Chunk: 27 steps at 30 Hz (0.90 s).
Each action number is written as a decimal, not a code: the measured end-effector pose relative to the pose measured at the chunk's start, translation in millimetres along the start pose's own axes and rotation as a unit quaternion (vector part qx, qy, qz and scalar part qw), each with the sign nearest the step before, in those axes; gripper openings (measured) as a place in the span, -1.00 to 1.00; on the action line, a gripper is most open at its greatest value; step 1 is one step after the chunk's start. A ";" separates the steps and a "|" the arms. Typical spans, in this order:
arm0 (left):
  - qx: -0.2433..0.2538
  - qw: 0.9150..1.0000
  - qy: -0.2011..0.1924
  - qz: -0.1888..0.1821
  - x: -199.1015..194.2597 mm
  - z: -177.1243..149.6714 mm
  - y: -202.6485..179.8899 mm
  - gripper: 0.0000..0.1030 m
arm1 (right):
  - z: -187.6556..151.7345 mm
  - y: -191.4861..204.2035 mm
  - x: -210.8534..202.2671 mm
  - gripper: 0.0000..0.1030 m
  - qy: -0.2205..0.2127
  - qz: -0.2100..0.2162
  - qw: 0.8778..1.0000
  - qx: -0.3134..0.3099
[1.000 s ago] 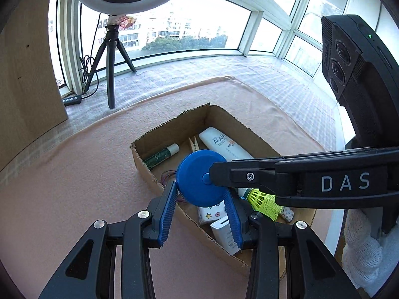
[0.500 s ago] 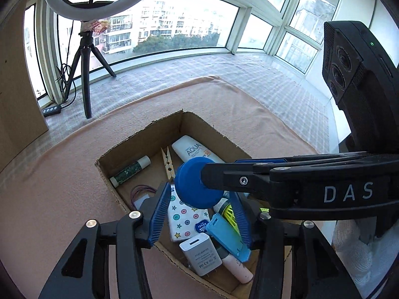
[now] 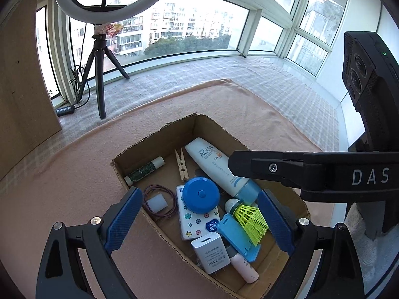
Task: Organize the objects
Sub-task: 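Open the left tool to drop the tape measure and withdraw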
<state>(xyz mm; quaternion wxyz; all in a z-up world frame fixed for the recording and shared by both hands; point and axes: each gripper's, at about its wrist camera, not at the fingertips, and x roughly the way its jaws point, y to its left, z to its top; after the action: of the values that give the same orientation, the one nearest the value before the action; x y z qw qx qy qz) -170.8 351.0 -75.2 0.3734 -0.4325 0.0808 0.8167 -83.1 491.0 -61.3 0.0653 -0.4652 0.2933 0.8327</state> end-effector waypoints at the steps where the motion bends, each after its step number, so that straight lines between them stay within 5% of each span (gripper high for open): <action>1: 0.000 1.000 -0.001 0.002 -2.0 -0.9 0.7 0.85 | -0.4 1.4 -0.5 0.22 0.000 0.000 1.000 -0.001; 27: -0.079 0.993 -0.025 0.081 -120.7 -70.5 90.2 0.85 | -56.1 91.5 -2.0 0.22 0.009 0.018 0.997 -0.081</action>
<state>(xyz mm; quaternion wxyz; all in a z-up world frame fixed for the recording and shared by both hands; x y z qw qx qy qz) -144.7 189.9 -43.1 0.2728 -0.4322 0.0412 0.8586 -75.7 385.6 -42.7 0.0096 -0.4713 0.2341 0.8503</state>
